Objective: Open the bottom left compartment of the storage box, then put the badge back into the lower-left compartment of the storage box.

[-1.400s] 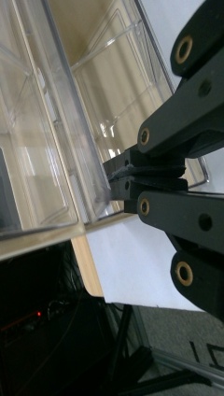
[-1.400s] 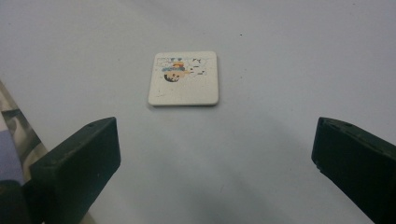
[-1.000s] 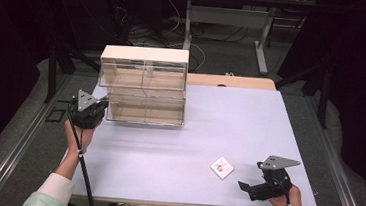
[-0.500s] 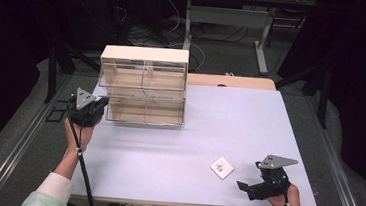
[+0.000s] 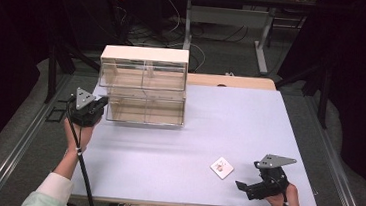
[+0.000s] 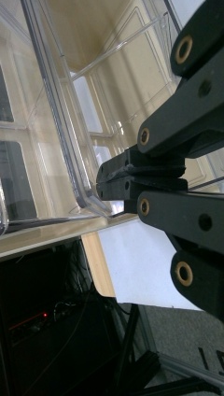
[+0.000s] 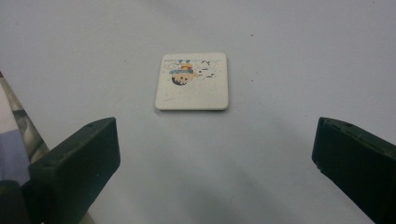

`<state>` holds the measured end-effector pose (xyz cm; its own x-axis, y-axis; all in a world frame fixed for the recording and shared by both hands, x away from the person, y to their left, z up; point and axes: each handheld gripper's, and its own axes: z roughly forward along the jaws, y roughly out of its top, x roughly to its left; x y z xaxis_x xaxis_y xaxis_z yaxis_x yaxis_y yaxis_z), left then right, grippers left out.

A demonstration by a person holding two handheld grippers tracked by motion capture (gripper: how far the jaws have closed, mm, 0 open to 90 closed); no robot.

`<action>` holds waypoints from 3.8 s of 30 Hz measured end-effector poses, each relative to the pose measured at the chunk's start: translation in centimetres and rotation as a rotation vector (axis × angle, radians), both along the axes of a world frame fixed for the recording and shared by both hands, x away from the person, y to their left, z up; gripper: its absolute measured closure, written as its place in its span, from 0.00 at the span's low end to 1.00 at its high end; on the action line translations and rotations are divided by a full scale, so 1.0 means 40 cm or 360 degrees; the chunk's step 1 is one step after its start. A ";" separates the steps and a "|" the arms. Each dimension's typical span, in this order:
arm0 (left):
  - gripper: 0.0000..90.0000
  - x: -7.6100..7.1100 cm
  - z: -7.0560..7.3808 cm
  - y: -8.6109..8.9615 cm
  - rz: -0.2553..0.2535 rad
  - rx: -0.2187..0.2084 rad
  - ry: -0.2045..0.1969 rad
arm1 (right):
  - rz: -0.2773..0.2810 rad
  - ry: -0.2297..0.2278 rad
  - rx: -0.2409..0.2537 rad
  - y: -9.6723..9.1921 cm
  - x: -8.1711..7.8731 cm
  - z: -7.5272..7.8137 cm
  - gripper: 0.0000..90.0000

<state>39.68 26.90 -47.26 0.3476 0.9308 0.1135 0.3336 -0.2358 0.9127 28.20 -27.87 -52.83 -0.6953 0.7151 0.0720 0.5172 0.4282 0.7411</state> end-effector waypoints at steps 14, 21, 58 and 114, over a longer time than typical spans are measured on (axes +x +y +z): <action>1.00 -0.002 0.001 -0.002 0.0003 0.0003 -0.0001 | 0.0001 0.0011 0.0016 0.005 0.002 0.000 0.00; 1.00 0.000 0.001 0.000 0.0001 0.0010 -0.0010 | 0.0030 0.0020 -0.0020 0.011 0.007 0.000 0.00; 1.00 -0.001 0.001 -0.003 0.0010 0.0022 -0.0024 | 0.0076 0.0093 -0.0104 0.133 0.081 -0.028 0.00; 1.00 0.000 0.001 -0.003 0.0016 0.0026 -0.0034 | 0.0030 0.0065 -0.0251 0.178 0.110 -0.020 0.37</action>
<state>39.67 26.76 -47.23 0.3355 0.9322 0.1361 0.3165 -0.2476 0.9157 32.61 -20.73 -53.64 -0.7073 0.7068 -0.0116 0.5363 0.5472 0.6426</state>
